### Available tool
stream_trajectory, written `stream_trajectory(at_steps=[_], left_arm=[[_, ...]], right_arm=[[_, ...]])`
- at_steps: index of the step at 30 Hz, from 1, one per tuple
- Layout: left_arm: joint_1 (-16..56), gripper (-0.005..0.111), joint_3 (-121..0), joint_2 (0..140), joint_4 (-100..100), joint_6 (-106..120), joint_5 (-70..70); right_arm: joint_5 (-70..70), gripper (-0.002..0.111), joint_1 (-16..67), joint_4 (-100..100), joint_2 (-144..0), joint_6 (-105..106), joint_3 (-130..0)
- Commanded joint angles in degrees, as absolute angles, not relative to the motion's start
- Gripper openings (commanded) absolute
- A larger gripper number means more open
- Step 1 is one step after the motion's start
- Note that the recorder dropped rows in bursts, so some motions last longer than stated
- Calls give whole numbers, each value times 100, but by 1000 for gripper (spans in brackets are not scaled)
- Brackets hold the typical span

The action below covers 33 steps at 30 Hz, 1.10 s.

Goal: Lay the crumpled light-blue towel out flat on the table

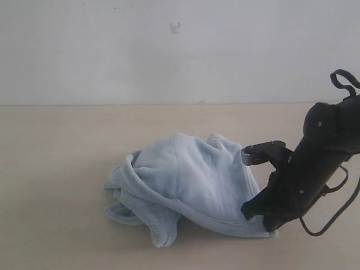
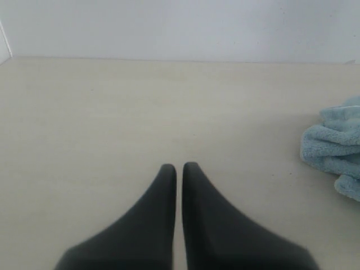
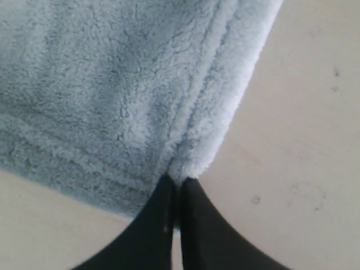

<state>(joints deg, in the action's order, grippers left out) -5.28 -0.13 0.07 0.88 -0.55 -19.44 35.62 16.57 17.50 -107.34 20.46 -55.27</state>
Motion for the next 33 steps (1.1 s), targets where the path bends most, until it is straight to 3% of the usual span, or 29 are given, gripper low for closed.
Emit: stream_trajectory(at_steps=[1,14,21,28,33], left_arm=[[-547,4,0,0,61,-43,-1935],[-547,4,0,0,61,-43,-1935],[-547,4,0,0,61,-43,-1935],[-547,4,0,0,61,-43,-1935],[-547,4,0,0,61,-43,-1935]], right_arm=[[4020,0,1653,2127,-10451,2108,-5782],[4694,0,1653,2911,-6901,2689,-5933],[3765,0,1653,2478,-4667,2877,-5933],[4223,0,1653,-719,-4177,1257,-5807],[4249,0,1653,-3698,-4795,-1345,-4724]])
